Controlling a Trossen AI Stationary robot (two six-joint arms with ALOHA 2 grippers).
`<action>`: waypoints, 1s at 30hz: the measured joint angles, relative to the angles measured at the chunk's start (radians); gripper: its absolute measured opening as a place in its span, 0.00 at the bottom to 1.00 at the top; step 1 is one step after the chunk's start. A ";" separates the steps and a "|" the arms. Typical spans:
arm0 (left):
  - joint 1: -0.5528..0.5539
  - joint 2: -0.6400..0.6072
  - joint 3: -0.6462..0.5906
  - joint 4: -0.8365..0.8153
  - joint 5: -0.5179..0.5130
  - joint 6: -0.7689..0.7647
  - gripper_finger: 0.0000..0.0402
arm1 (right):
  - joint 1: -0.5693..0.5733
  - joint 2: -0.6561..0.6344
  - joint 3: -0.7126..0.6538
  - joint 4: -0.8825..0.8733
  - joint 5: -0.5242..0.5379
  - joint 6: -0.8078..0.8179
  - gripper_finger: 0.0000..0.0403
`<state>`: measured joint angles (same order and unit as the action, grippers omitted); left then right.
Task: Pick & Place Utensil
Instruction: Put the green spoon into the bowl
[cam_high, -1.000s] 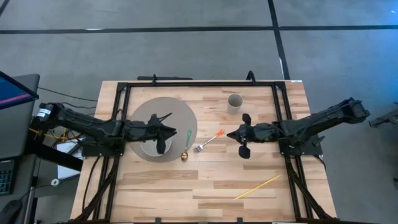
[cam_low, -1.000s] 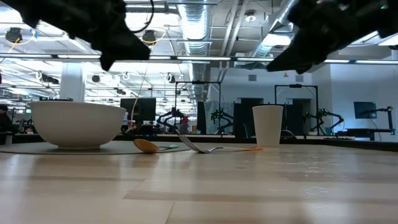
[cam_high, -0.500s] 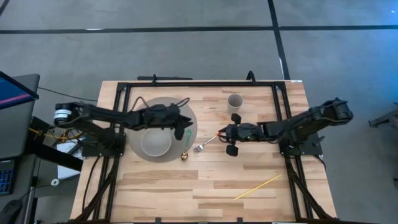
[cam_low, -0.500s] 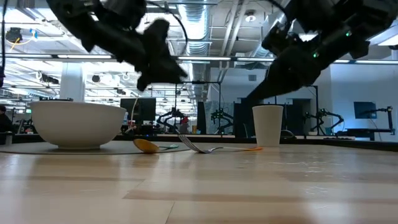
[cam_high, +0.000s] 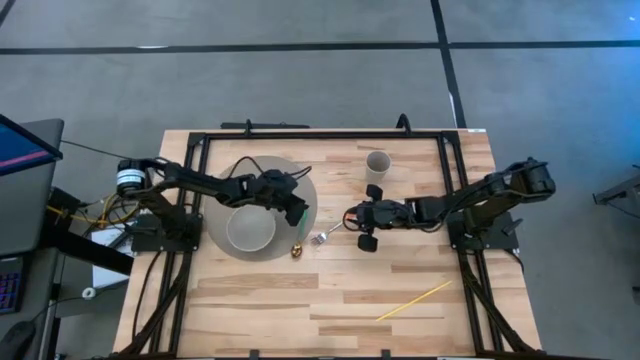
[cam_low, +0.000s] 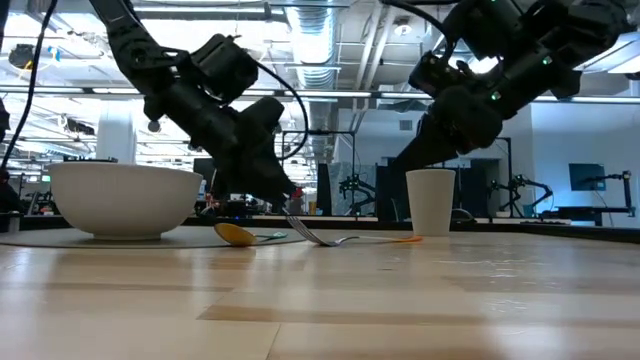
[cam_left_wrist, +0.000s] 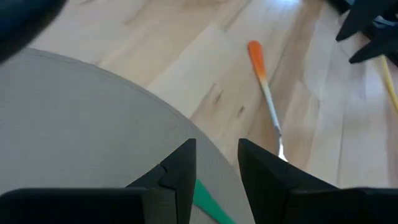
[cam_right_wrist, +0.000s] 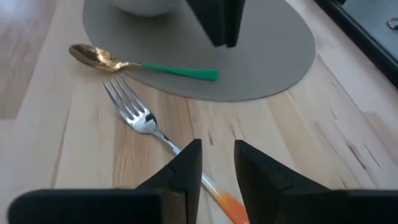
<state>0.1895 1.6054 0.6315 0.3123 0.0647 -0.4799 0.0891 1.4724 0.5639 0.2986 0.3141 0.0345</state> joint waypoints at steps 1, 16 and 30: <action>-0.006 0.000 0.001 0.000 0.000 -0.007 0.30 | 0.000 -0.003 0.002 0.000 0.000 0.000 0.22; -0.136 -0.052 0.314 -0.557 -0.014 -0.127 0.30 | 0.000 0.004 0.011 0.003 -0.001 0.001 0.22; -0.291 0.012 0.274 -0.585 -0.154 -0.394 0.30 | 0.000 0.004 0.011 0.001 -0.003 0.045 0.22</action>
<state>-0.1017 1.6170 0.9058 -0.2726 -0.0897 -0.8738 0.0891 1.4761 0.5747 0.2997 0.3107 0.0795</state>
